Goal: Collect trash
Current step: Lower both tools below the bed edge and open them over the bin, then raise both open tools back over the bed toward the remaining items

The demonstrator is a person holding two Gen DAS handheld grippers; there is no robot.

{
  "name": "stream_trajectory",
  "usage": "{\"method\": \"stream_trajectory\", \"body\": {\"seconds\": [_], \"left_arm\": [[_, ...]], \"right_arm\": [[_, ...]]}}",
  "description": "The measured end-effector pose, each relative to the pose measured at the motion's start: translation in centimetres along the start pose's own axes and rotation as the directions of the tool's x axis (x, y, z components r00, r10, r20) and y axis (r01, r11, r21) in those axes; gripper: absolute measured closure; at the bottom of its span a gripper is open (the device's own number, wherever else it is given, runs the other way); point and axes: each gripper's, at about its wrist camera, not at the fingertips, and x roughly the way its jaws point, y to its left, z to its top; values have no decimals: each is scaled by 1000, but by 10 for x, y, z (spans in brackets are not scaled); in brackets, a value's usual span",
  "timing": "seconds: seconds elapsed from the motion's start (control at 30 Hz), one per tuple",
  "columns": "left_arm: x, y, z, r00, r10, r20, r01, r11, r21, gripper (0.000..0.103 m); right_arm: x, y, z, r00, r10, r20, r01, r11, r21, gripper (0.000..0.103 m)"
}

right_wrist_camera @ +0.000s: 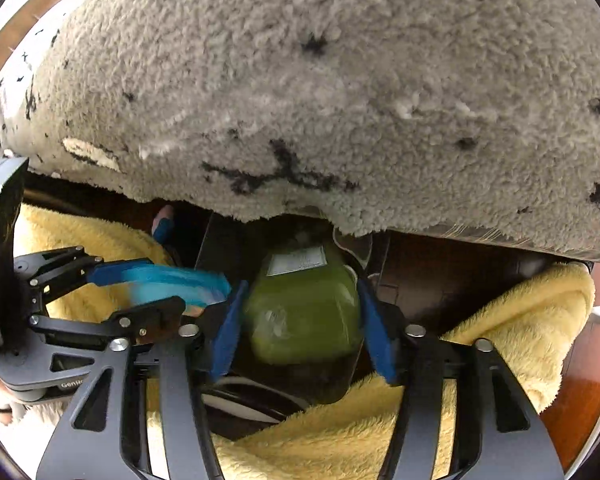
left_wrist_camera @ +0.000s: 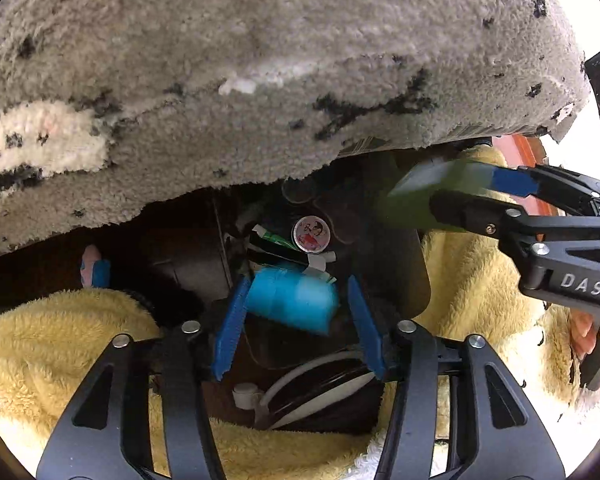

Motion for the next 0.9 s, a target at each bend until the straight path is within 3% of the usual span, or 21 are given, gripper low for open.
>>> {"method": "stream_trajectory", "body": {"seconds": [0.63, 0.73, 0.9], "left_arm": [[-47, -16, -1, 986, 66, 151, -70, 997, 21, 36], [-66, -19, 2, 976, 80, 204, -89, 995, 33, 33], [-108, -17, 18, 936, 123, 330, -140, 990, 28, 20]], "right_arm": [[-50, -10, 8, 988, -48, 146, 45, 999, 24, 35], [-67, -11, 12, 979, -53, 197, 53, 999, 3, 35], [-102, -5, 31, 940, -115, 321, 128, 992, -19, 33]]}}
